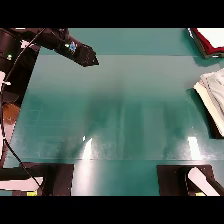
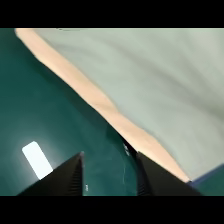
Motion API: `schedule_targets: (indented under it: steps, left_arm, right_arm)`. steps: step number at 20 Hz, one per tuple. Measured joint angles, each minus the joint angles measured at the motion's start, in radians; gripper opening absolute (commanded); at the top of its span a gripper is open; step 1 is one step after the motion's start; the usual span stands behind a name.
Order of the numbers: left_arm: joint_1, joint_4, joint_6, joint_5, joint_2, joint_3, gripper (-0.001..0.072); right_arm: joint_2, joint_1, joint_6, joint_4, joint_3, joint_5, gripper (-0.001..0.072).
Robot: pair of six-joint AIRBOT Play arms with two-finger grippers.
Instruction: Fold the shirts.
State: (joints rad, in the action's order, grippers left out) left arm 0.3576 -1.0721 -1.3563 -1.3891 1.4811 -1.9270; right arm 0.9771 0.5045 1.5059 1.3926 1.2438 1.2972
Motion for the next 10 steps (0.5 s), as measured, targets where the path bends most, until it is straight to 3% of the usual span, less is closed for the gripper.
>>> schedule_targets:
  steps: [1,10]
  left_arm:
    - [0.0,0.0,0.0,0.004,0.0,0.0,0.0024]
    - [0.0,0.006,0.0,0.02,0.0,0.0,0.0024]
  right_arm:
    - [-0.001,-0.037,0.0,-0.016,0.012,-0.009,0.002]
    - [-0.006,-0.298,0.001,-0.058,0.056,-0.081,0.0019]
